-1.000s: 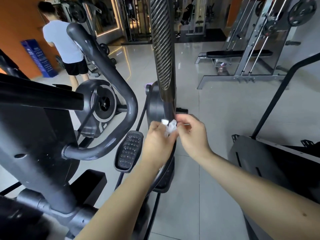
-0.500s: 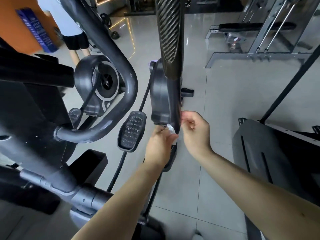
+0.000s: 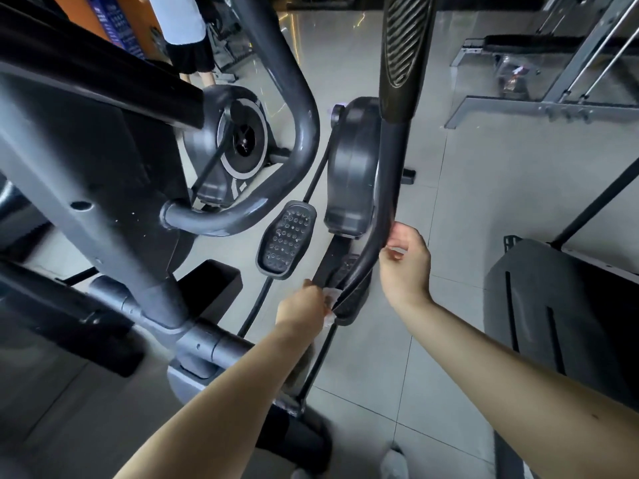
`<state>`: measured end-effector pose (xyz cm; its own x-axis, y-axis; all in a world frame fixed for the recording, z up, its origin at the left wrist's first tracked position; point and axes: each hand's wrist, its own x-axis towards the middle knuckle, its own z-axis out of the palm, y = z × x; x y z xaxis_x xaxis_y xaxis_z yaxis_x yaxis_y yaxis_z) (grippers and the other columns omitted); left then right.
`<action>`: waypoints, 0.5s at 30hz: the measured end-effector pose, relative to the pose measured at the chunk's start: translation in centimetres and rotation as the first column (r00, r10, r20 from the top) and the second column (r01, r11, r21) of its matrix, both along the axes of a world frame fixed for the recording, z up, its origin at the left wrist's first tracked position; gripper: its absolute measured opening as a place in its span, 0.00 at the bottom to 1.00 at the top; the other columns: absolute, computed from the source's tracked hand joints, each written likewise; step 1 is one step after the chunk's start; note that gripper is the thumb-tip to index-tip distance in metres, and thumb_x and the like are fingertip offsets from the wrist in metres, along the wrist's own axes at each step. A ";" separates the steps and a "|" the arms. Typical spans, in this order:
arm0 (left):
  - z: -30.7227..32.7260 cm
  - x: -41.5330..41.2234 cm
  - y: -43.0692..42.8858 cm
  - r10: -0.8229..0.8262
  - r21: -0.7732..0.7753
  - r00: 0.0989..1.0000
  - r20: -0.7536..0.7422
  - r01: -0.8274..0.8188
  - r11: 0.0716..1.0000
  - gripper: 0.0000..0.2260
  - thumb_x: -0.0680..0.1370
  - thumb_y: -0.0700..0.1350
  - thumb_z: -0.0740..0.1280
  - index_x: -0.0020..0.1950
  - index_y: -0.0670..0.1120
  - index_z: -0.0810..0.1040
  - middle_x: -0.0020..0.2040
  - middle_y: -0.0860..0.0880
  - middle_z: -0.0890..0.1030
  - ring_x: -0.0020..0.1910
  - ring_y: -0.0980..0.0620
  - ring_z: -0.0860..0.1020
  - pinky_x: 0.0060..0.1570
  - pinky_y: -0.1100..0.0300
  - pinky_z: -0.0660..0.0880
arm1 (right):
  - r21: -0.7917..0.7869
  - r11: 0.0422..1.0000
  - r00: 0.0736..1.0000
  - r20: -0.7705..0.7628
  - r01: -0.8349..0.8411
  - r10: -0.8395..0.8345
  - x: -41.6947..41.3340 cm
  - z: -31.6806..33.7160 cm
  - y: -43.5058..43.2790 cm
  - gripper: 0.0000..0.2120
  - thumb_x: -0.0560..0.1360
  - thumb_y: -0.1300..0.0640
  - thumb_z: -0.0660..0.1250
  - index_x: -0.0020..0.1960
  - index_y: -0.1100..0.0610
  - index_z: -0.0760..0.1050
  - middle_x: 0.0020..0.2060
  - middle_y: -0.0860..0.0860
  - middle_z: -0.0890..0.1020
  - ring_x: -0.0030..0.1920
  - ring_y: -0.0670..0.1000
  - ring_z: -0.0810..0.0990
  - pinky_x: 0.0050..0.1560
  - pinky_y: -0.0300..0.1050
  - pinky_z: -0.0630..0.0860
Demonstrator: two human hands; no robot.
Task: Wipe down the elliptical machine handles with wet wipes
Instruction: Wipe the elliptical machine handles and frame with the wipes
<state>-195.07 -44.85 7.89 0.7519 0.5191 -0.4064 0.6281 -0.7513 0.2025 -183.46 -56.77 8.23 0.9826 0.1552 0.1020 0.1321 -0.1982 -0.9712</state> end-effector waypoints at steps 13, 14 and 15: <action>1.6 -9.5 7.3 0.106 -0.186 0.959 0.262 -0.057 0.981 0.09 0.76 0.45 0.71 0.35 0.48 0.78 0.30 0.53 0.74 0.32 0.49 0.73 0.32 0.60 0.67 | -0.039 0.999 0.987 -0.162 -0.031 0.025 -10.2 -0.5 1.0 0.16 0.78 0.71 0.64 0.62 0.58 0.76 0.56 0.53 0.80 0.49 0.49 0.80 0.49 0.30 0.76; 2.2 -10.2 7.9 0.161 -0.296 0.928 0.337 -0.058 0.953 0.13 0.75 0.45 0.72 0.31 0.48 0.75 0.26 0.55 0.69 0.29 0.51 0.68 0.30 0.60 0.64 | -0.018 0.997 0.978 -0.197 -0.076 0.071 -11.5 -0.4 1.4 0.14 0.78 0.71 0.65 0.59 0.58 0.78 0.54 0.53 0.82 0.48 0.51 0.82 0.51 0.36 0.79; 2.8 -11.0 8.3 0.207 -0.381 0.893 0.401 -0.043 0.923 0.16 0.74 0.47 0.73 0.29 0.49 0.73 0.24 0.56 0.66 0.27 0.53 0.64 0.28 0.62 0.61 | 0.022 0.992 0.962 -0.242 -0.126 0.127 -12.8 -0.1 1.8 0.12 0.78 0.71 0.66 0.57 0.59 0.79 0.51 0.53 0.83 0.47 0.53 0.83 0.51 0.41 0.82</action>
<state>-206.02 -36.58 10.68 0.8315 0.5033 -0.2352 0.5017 -0.4985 0.7069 -196.27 -54.95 8.13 0.9504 0.2801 -0.1354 -0.0837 -0.1891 -0.9784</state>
